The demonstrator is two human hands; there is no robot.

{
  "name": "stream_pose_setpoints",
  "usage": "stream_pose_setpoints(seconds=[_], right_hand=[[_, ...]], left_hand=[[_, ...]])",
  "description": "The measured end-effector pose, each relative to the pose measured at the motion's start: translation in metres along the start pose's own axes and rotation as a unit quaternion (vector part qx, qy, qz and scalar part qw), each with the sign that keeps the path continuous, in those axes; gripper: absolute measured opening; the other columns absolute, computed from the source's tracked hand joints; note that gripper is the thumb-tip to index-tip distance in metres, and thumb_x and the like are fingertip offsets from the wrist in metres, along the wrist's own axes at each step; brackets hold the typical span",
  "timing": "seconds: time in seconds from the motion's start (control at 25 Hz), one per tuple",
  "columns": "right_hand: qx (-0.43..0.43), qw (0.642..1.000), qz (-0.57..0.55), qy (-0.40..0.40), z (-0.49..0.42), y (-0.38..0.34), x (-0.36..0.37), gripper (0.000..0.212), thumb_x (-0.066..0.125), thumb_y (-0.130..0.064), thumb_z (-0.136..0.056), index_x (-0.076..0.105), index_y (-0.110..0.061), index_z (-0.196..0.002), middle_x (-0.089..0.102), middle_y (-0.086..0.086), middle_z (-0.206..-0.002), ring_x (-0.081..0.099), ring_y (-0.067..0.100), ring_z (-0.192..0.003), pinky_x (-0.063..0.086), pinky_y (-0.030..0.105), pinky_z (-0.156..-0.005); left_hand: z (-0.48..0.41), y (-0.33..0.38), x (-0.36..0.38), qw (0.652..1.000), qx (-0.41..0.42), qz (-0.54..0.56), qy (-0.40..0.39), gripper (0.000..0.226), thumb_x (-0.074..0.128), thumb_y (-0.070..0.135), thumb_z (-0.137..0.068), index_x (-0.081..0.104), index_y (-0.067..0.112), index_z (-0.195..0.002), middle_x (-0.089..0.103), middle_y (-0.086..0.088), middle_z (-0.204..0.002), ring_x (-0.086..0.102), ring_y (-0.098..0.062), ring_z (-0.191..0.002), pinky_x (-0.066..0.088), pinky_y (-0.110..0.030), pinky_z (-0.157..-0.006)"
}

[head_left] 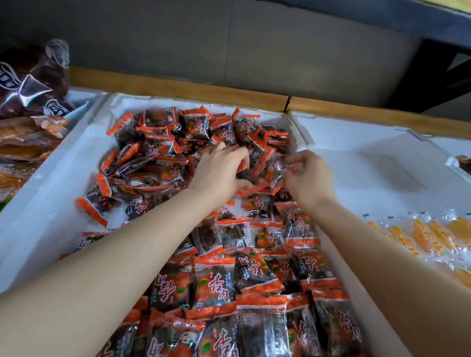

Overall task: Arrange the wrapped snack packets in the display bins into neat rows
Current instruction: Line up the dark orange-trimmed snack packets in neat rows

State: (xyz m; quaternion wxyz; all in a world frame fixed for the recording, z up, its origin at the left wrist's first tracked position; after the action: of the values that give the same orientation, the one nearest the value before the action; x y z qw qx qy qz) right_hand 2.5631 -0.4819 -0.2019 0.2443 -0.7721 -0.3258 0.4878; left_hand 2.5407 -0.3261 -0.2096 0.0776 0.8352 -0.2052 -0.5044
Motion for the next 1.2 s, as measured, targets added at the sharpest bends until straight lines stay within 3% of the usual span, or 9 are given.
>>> stream_pose_setpoints(seconds=[0.12,0.2,0.28,0.4,0.48,0.6,0.8,1.0,1.2], right_hand=[[0.028,0.997,-0.068,-0.003,0.018,0.002,-0.016,0.013,0.059,-0.006,-0.086,0.055,-0.017,-0.087,0.057,-0.006,-0.080,0.058,0.007,-0.068,0.044,0.007,-0.052],[0.040,0.996,-0.066,-0.038,0.032,0.004,-0.020,0.020,0.060,-0.003,-0.083,0.053,-0.021,-0.075,0.060,-0.003,-0.076,0.065,0.019,-0.075,0.052,0.026,-0.066],[0.057,0.993,-0.057,-0.081,0.045,0.008,-0.017,0.023,0.059,-0.001,-0.081,0.053,-0.020,-0.070,0.062,0.001,-0.071,0.067,0.022,-0.075,0.053,0.028,-0.068],[0.073,0.986,-0.002,-0.149,0.063,0.009,-0.008,0.028,0.057,0.001,-0.081,0.054,-0.020,-0.063,0.065,0.004,-0.071,0.067,0.023,-0.073,0.055,0.027,-0.068],[0.031,0.976,0.113,-0.182,0.069,0.008,-0.003,0.029,0.053,-0.003,-0.083,0.053,-0.022,-0.061,0.069,0.006,-0.084,0.067,0.027,-0.084,0.054,0.035,-0.077],[-0.104,0.927,0.327,-0.154,0.074,-0.006,-0.009,0.014,0.049,-0.016,-0.091,0.059,-0.024,-0.096,0.057,0.001,-0.114,0.056,0.023,-0.106,0.048,0.033,-0.082],[-0.194,0.893,0.268,-0.307,0.072,-0.001,0.006,0.050,0.052,-0.013,-0.093,0.037,-0.023,-0.140,0.024,-0.004,-0.153,0.029,0.019,-0.138,0.030,0.034,-0.111],[-0.190,0.863,0.346,-0.316,0.069,0.007,0.015,0.054,0.052,-0.030,-0.095,0.031,-0.019,-0.144,0.042,0.007,-0.141,0.038,0.024,-0.130,0.035,0.037,-0.105],[-0.282,0.800,0.462,-0.259,0.070,0.004,0.012,0.052,0.042,-0.041,-0.096,0.038,-0.013,-0.139,0.044,0.001,-0.141,0.033,0.021,-0.128,0.030,0.032,-0.107]], left_hand=[[0.015,0.011,-0.021,0.994,0.050,0.038,0.094,0.024,0.071,0.025,-0.084,0.048,0.020,-0.090,0.055,0.003,-0.103,0.056,-0.020,-0.093,0.051,-0.034,-0.074],[0.029,0.016,-0.026,0.989,0.112,-0.003,0.094,0.024,0.072,0.020,-0.083,0.048,0.021,-0.087,0.048,0.007,-0.091,0.050,-0.012,-0.080,0.043,-0.025,-0.058],[0.045,0.014,-0.021,0.980,0.166,-0.095,0.062,0.026,0.076,0.012,-0.076,0.054,0.017,-0.088,0.046,0.005,-0.086,0.047,-0.013,-0.077,0.036,-0.022,-0.055],[0.063,0.006,-0.009,0.972,0.167,-0.167,-0.019,0.028,0.072,0.020,-0.083,0.054,0.017,-0.104,0.050,0.001,-0.102,0.051,-0.018,-0.096,0.048,-0.033,-0.066],[0.071,0.004,-0.003,0.981,0.132,-0.109,-0.087,0.031,0.060,0.040,-0.090,0.052,0.019,-0.112,0.044,0.005,-0.109,0.043,-0.015,-0.109,0.045,-0.029,-0.076],[0.076,0.004,-0.002,0.988,0.078,-0.040,-0.130,0.043,0.055,0.057,-0.087,0.055,0.024,-0.115,0.041,0.010,-0.109,0.038,-0.010,-0.115,0.036,-0.023,-0.085],[0.080,-0.011,0.004,0.979,0.026,0.000,-0.201,0.059,0.055,0.049,-0.091,0.039,0.026,-0.143,0.038,0.008,-0.143,0.033,-0.012,-0.133,0.031,-0.029,-0.109],[0.079,-0.012,0.007,0.980,0.005,0.007,-0.197,0.062,0.058,0.049,-0.089,0.042,0.024,-0.143,0.042,0.003,-0.140,0.029,-0.016,-0.136,0.029,-0.036,-0.113],[0.081,-0.005,0.015,0.985,-0.005,-0.011,-0.174,0.063,0.057,0.051,-0.088,0.040,0.025,-0.143,0.043,0.001,-0.135,0.026,-0.017,-0.133,0.029,-0.034,-0.107]])
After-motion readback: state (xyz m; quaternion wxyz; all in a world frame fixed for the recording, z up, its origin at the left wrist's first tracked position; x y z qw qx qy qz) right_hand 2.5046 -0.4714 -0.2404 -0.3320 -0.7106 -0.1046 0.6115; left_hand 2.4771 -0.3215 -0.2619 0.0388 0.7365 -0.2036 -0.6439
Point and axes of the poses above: each hand's wrist, its own z-axis away from the middle knuckle, its own x-axis out of the palm, y = z × x, the point moved 3 cm from there along -z, towards the middle knuckle
